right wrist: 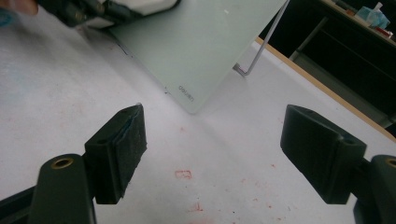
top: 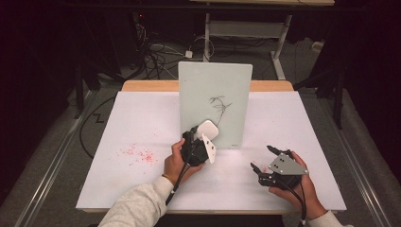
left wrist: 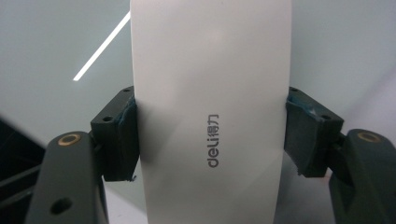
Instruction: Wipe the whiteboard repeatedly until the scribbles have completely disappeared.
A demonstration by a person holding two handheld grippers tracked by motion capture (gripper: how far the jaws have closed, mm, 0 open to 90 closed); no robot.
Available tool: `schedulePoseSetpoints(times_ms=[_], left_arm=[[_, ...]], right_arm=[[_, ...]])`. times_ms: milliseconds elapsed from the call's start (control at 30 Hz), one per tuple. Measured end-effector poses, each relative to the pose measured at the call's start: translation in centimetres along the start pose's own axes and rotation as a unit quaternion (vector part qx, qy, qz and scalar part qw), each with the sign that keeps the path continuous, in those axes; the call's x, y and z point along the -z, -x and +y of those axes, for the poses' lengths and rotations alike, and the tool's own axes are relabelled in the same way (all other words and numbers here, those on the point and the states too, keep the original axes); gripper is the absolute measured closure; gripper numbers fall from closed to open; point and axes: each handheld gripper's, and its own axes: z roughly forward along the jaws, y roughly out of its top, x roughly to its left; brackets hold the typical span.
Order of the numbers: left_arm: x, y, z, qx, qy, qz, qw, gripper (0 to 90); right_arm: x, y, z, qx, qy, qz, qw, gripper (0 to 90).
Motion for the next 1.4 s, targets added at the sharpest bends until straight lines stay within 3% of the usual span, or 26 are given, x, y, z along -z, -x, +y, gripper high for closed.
schedulePoseSetpoints(times_ms=[67,433,500,700,733,800,1067,1200,1400], left_arm=[[-0.1,0.3,0.1,-0.012,0.001,0.004,0.9999,28.8],[-0.3,0.0,1.1,0.0,0.013,0.002,0.9999,28.8],[-0.4,0.0,1.6,0.002,0.015,0.01,0.9998,28.8],[-0.4,-0.4,2.5,0.016,0.014,0.014,0.9997,28.8],[-0.4,-0.7,2.8,0.03,0.017,0.014,0.9993,28.8],[-0.3,-0.9,2.9,0.033,0.017,0.014,0.9992,28.8],[-0.3,-2.3,4.7,0.052,0.023,0.022,0.9982,28.8],[-0.3,-3.0,5.3,0.067,0.027,0.022,0.9971,28.8],[-0.3,-2.8,5.4,0.072,0.026,0.023,0.9968,28.8]], right_arm=[[0.1,0.0,0.0,0.001,0.0,0.0,1.0,23.1],[0.0,-0.1,0.0,0.003,-0.002,0.0,1.0,23.1],[0.0,0.0,0.0,0.003,-0.002,0.0,1.0,23.1],[-0.1,-0.1,-0.1,-0.002,-0.005,0.004,1.0,23.1],[-0.1,-0.1,-0.1,-0.001,-0.005,0.003,1.0,23.1],[-0.1,-0.1,0.0,-0.001,-0.004,0.003,1.0,23.1],[0.3,-0.1,0.1,-0.003,0.016,-0.002,0.9999,23.2],[0.3,0.0,0.1,-0.002,0.014,-0.002,0.9999,23.2],[0.1,-0.1,0.0,0.001,0.009,0.002,1.0,23.2]])
